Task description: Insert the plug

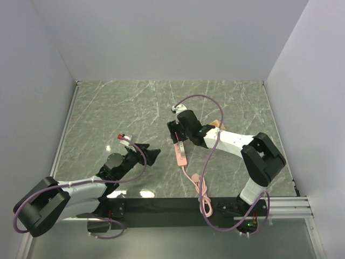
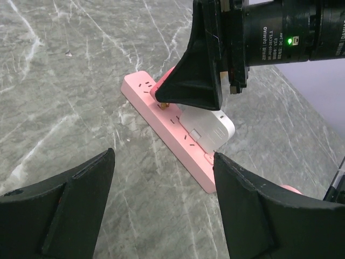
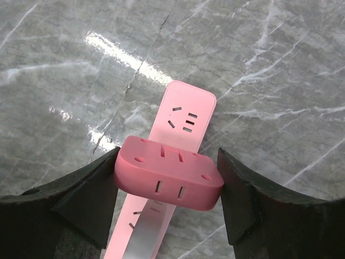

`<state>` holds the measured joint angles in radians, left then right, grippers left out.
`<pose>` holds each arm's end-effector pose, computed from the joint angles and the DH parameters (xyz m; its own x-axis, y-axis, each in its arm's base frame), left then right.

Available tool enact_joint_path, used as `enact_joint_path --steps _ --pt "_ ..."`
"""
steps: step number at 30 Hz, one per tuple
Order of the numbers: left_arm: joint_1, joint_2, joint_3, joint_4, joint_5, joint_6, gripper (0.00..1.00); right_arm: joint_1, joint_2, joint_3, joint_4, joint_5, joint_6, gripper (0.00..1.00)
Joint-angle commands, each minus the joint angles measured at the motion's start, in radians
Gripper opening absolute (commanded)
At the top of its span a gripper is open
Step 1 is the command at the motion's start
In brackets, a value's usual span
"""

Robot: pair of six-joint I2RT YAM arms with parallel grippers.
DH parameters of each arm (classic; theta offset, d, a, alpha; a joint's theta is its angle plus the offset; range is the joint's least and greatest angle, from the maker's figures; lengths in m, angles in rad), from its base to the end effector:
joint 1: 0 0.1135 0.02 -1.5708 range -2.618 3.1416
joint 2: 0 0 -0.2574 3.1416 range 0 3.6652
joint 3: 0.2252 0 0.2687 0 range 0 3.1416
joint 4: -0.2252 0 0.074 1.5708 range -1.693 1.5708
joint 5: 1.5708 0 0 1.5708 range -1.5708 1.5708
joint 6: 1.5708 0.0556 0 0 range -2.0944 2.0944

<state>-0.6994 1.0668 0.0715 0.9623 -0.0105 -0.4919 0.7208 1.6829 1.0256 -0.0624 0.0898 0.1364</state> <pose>0.1673 -0.1400 0.1475 -0.3225 -0.3459 -0.8811 0.5484 0.6904 -0.4717 0.2964 0.2537 0.1715 -0.5731 -0.3232 -0.7531 -0.5337 0.8446 0.0437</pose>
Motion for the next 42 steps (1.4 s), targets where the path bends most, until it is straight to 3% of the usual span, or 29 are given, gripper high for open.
enact_joint_path --steps 1,19,42 --pt "0.005 0.013 0.002 0.067 0.029 -0.007 0.79 0.009 -0.043 -0.042 0.058 0.042 0.002 0.00" --pt "0.006 0.058 0.004 0.104 0.044 -0.010 0.79 0.060 -0.134 -0.193 0.223 0.151 -0.023 0.00" --pt "0.009 0.058 -0.009 0.115 0.041 -0.002 0.79 0.085 -0.086 -0.209 0.348 0.177 -0.046 0.00"
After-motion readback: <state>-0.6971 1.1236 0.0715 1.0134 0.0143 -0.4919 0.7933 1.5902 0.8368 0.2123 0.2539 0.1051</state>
